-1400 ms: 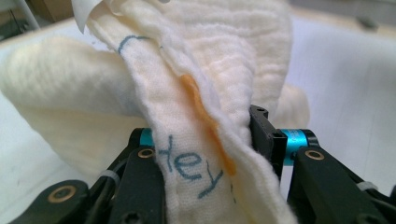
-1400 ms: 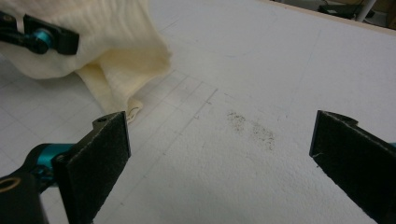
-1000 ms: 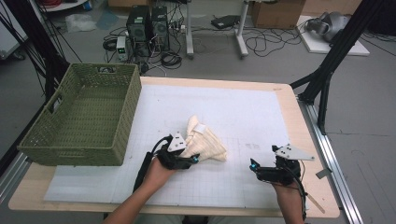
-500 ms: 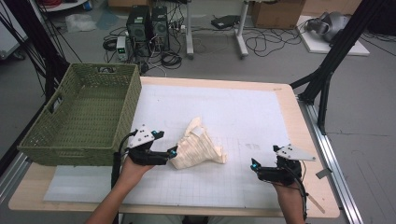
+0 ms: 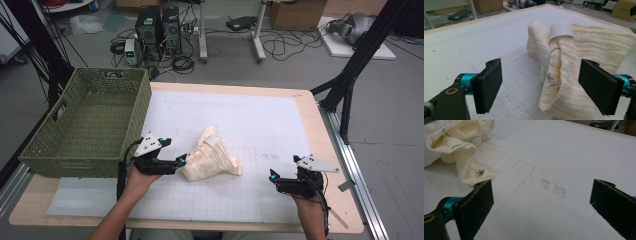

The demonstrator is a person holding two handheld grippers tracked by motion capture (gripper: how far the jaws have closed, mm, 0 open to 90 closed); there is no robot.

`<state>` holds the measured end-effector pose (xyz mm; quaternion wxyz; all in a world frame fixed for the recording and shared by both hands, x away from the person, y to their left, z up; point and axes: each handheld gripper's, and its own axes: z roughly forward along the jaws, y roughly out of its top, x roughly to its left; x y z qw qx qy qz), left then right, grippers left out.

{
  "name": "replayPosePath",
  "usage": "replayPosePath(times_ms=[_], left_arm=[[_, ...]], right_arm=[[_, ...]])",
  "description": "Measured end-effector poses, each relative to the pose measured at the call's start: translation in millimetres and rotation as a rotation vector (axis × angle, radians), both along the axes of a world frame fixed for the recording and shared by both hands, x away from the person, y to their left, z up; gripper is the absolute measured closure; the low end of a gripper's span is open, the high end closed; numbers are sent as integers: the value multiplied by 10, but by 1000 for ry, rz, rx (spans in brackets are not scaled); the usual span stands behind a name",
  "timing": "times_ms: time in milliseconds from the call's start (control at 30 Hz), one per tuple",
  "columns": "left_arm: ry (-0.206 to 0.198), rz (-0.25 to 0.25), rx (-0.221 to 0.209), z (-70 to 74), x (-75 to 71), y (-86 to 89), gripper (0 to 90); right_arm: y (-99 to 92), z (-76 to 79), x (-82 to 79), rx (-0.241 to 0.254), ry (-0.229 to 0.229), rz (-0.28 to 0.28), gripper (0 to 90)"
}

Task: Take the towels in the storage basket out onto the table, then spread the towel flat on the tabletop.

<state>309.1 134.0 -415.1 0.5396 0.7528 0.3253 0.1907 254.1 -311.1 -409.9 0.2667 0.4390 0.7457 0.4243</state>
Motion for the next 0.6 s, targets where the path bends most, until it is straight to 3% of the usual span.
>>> replayPosePath(times_ms=[500, 600], left_arm=[[6, 3, -27, -3, 35, 14, 199], [4, -14, -30, 21, 63, -14, 243]], right_arm=[[31, 1, 16, 0, 1, -7, 41], [-1, -25, 4, -2, 21, -20, 41]])
